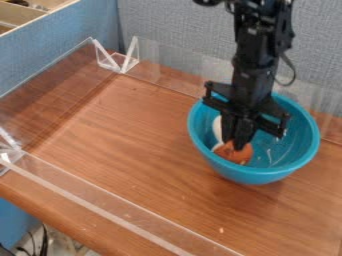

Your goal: Remove the mushroom from inside the blue bowl and put it on the table

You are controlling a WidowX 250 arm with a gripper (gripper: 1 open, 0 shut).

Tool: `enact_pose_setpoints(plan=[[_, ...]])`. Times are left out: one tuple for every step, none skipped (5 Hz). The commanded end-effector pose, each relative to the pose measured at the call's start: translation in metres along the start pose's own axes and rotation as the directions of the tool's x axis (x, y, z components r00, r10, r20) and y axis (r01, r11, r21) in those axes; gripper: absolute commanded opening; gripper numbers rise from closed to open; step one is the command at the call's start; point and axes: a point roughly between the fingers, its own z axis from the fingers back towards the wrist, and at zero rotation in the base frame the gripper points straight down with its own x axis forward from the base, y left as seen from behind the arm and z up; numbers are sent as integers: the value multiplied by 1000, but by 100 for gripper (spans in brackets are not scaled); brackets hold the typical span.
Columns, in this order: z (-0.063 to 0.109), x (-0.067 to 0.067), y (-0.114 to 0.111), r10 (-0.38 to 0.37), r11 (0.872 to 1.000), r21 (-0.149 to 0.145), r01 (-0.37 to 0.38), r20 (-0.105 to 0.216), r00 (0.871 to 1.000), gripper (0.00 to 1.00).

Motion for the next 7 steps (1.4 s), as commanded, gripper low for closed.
enact_pose_setpoints(plan=[[60,8,19,40,999,-1,-40,144,989,0],[105,16,70,149,987,20,-158,225,963,0],[113,23,121,286,952,40,-303,227,931,0],[93,36,101,246,965,47,-259,191,950,0],[78,48,78,196,977,49,-206,162,967,0],[70,54,83,196,977,53,-205,138,971,0],[71,56,99,220,971,64,-230,133,966,0]])
